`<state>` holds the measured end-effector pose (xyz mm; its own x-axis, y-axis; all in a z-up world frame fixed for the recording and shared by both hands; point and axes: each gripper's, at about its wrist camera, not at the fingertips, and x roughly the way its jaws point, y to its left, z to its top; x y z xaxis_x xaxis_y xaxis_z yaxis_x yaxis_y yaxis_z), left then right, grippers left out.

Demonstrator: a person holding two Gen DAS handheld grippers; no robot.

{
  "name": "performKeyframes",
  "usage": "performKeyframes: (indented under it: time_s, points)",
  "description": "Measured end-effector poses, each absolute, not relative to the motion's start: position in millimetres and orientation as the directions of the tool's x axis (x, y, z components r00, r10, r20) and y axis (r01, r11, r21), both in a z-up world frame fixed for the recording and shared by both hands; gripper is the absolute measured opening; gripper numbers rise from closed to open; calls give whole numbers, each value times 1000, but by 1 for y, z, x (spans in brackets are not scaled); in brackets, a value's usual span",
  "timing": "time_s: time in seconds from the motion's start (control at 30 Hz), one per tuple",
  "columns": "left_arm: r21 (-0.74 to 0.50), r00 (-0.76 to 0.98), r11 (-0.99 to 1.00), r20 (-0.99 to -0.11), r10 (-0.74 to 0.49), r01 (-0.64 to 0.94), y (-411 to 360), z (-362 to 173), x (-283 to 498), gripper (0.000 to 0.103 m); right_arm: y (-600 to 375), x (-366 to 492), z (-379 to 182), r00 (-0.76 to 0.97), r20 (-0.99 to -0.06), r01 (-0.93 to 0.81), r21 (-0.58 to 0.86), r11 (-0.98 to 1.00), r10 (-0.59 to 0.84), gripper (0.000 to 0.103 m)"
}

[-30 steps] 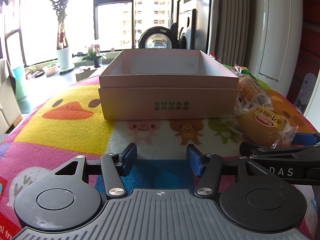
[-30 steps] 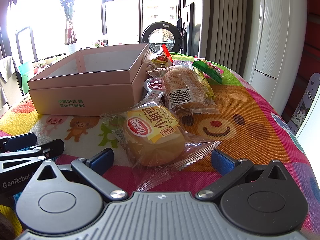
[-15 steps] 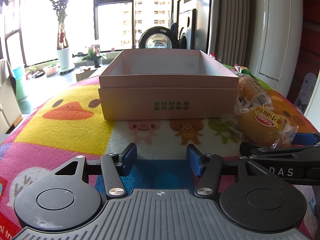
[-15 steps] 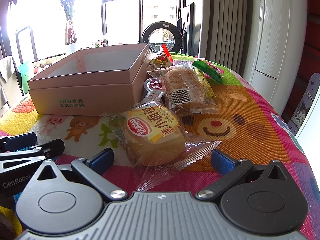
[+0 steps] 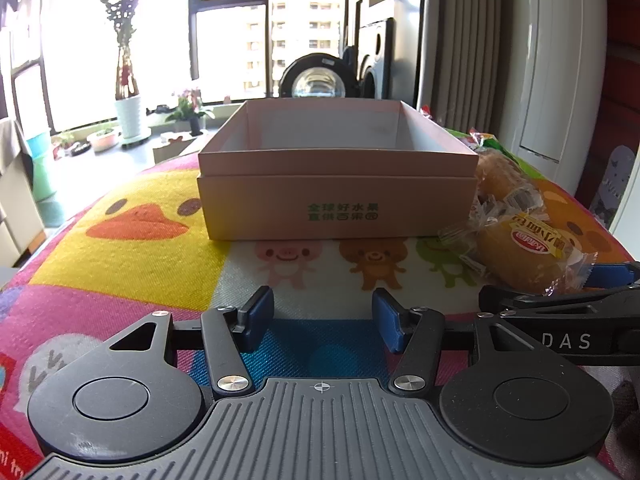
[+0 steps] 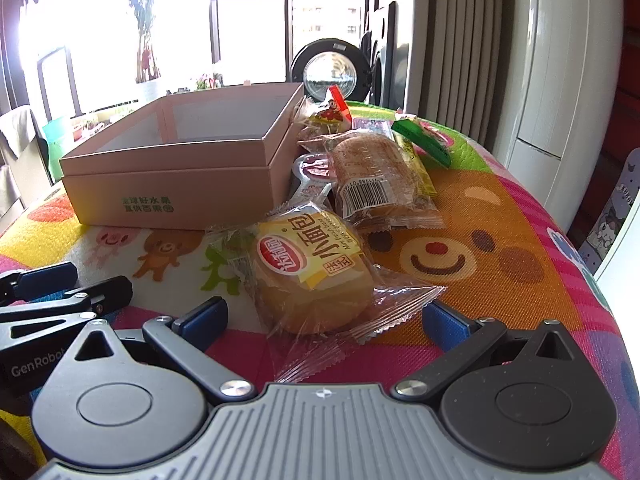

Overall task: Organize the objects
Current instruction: 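Move the left tool to the pink box and hold its wall, then grasp the yellow-labelled bread bun with the right gripper and drop it into the pink box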

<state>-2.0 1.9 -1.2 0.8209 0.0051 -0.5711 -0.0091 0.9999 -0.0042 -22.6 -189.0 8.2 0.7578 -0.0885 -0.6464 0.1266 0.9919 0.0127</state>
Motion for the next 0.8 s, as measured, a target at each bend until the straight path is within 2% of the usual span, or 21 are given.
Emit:
performKeyframes:
  time_s: [0.33, 0.5, 0.8]
  points:
    - [5, 822, 1000, -570, 7, -5, -2, -1, -1, 61, -190, -12, 15, 692, -718, 108, 4, 994, -72, 103]
    - [-17, 819, 1000, -574, -31, 26, 4, 6, 2, 58, -191, -5, 17, 662, -747, 102, 3, 995, -66, 103]
    - [-77, 909, 997, -417, -23, -10, 44, 64, 26, 58, -195, -5, 28, 659, -752, 28, 29, 999, 3, 103]
